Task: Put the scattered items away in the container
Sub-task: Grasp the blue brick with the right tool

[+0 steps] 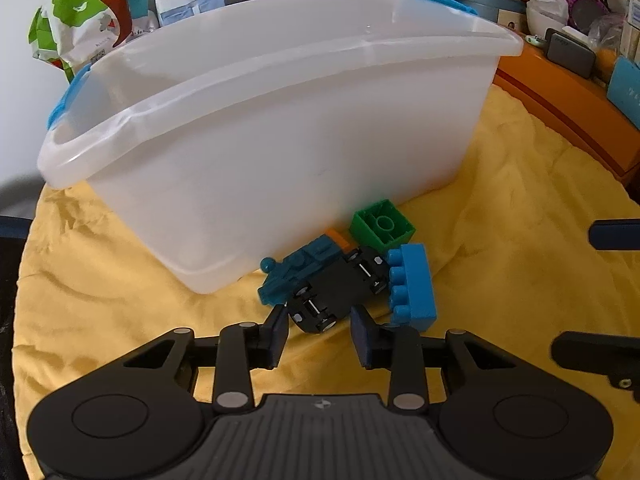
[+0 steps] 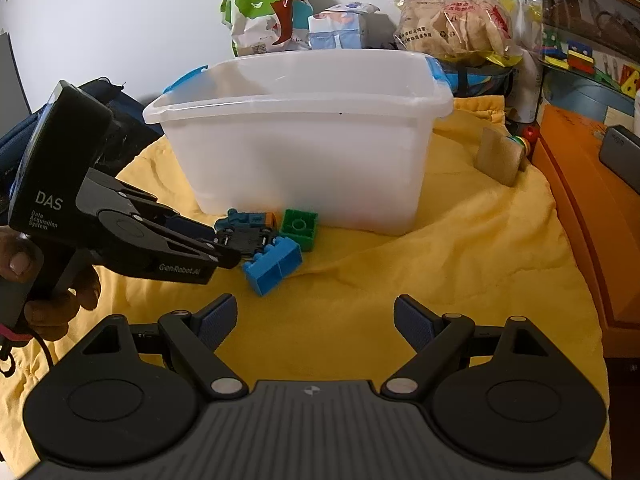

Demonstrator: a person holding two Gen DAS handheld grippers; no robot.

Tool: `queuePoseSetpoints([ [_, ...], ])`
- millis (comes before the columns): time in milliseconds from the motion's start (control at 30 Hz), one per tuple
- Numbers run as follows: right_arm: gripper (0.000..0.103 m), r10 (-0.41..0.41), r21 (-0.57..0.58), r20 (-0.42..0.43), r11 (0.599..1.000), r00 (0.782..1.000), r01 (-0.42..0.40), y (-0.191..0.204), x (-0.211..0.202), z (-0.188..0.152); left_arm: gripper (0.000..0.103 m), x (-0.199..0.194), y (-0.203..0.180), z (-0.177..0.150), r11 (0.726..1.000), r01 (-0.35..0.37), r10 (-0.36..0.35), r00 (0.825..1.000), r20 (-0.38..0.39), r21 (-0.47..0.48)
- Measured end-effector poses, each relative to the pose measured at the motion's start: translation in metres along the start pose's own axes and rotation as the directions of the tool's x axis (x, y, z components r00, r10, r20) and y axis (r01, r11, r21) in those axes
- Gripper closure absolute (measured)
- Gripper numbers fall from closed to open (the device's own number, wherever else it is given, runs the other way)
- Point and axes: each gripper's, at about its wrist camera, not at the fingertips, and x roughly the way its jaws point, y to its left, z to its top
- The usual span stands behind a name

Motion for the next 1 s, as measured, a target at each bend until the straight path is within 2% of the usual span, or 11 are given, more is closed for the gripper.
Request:
queuePoseSetpoints([
  [200,0.015,-0.01,-0.005,-0.004,1.0,1.0,0.01,0.004,0.016,0.005,0.079,-0.003,0.003,-0.006,1.0,0.019,-0.019,1.0,0.007,-0.005],
  [333,0.019,-0.009,-0.012,-0.018,1.0,1.0,0.009,0.004,0.037,0.008,0.079,-0.009,0.015,-0.013,0.999,0.018,-0.018,1.0,0.007,-0.046],
  [467,0.026,0.009,0.006,-0.031,1.0,0.999,-0.009,0.011,0.058,0.013,0.075,-0.019,0.027,-0.018,0.997,0.005,-0.005,1.0,0.005,-0.071],
  [533,0.026,0.018,0.014,-0.027,1.0,0.999,-0.017,0.017,0.066,0.014,0.065,-0.027,0.035,-0.019,0.996,0.01,-0.009,1.0,0.011,-0.092],
  [600,0.028,0.016,0.015,-0.026,1.0,1.0,-0.016,0.025,0.075,0.015,0.063,-0.034,0.042,-0.022,0.994,0.006,-0.003,1.0,0.023,-0.113],
  [667,0.035,0.013,0.012,-0.031,1.0,0.999,-0.013,0.031,0.084,0.015,0.063,-0.036,0.047,-0.023,0.992,0.001,0.001,1.0,0.023,-0.126],
  [733,0.057,-0.002,0.004,-0.043,1.0,0.999,0.002,0.034,0.092,0.013,0.063,-0.036,0.049,-0.025,0.992,-0.003,0.005,1.0,0.017,-0.13],
  [767,0.058,-0.01,0.004,-0.048,1.0,0.999,0.01,0.034,0.095,0.012,0.063,-0.037,0.05,-0.025,0.992,-0.005,0.006,1.0,0.014,-0.128],
  [833,0.066,-0.007,0.011,-0.038,1.0,0.999,0.007,0.032,0.092,0.011,0.063,-0.035,0.049,-0.026,0.992,-0.007,0.008,1.0,0.009,-0.124],
  [1000,0.069,-0.025,0.012,-0.017,1.0,1.0,0.025,0.017,0.071,0.004,0.063,-0.029,0.035,-0.021,0.994,0.014,-0.011,1.0,0.024,-0.106],
])
